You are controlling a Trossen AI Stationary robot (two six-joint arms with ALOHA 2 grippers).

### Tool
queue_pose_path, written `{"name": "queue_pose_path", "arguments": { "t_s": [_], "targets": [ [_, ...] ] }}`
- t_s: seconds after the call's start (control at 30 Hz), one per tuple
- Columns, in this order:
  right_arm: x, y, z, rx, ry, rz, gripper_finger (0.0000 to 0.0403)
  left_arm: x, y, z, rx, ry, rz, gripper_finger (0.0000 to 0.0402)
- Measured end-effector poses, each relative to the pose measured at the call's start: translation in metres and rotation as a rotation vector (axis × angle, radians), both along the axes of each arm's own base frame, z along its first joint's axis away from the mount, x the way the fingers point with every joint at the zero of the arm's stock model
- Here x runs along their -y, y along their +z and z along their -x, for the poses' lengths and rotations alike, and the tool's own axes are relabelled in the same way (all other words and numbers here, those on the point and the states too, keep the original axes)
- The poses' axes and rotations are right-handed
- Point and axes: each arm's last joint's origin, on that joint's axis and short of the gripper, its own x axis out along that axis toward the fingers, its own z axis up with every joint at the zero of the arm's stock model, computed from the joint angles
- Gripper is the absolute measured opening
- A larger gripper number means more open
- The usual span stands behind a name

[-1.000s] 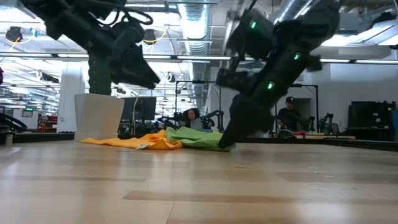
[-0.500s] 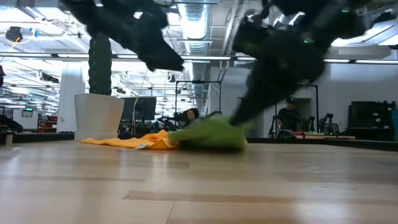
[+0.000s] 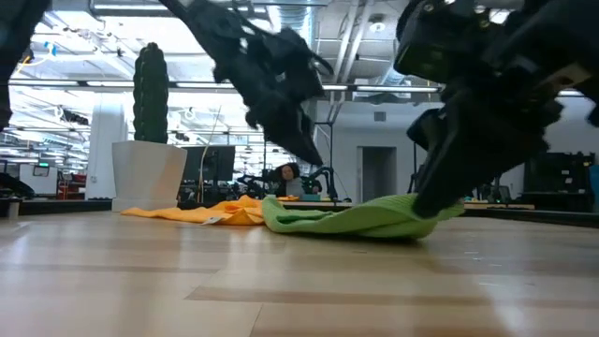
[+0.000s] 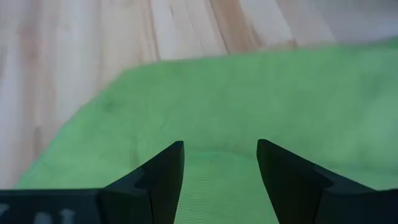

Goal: Fold microfiber towels
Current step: Fold the green microfiber towel

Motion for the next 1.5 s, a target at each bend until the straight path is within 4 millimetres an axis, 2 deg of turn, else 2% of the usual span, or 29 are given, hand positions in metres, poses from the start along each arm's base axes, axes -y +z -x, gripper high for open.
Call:
{"name": "queue_pose_path", "arguments": {
  "t_s": [0.17, 0.37, 0.53, 0.77, 0.87, 1.0, 1.33, 1.5],
  "targets": [
    [-0.006, 0.0, 0.003, -0.004, -0.002, -0.014, 0.0062, -0.015, -0.037, -0.012, -0.083, -0.076, 0.032, 0.0196],
    [-0.006, 0.0, 0.004, -0.009, -0.002, -0.01, 0.0062, -0.019, -0.067, -0.025, -0.135, -0.092, 0.014, 0.0196],
    [-0.006, -0.001, 0.005, -0.015, -0.002, -0.007, 0.0062, -0.021, -0.068, -0.029, -0.119, -0.066, -0.018, 0.0196],
    [-0.006, -0.001, 0.006, -0.023, 0.0, -0.002, 0.0063, -0.025, -0.047, -0.035, -0.072, -0.046, -0.04, 0.0196],
    [-0.008, -0.001, 0.007, -0.023, 0.006, -0.001, 0.0063, -0.024, -0.044, -0.037, -0.055, -0.088, -0.018, 0.0196],
    [-0.008, -0.001, 0.007, -0.026, 0.009, 0.0, 0.0063, -0.021, -0.049, -0.033, -0.073, -0.133, -0.031, 0.0196],
    [-0.008, -0.001, 0.007, -0.026, 0.009, 0.001, 0.0063, -0.027, -0.052, -0.031, -0.061, -0.103, -0.036, 0.0196],
    [-0.008, -0.001, 0.007, -0.024, 0.009, 0.0, 0.0063, -0.027, -0.06, -0.032, -0.082, -0.102, -0.015, 0.0196]
  ]
}}
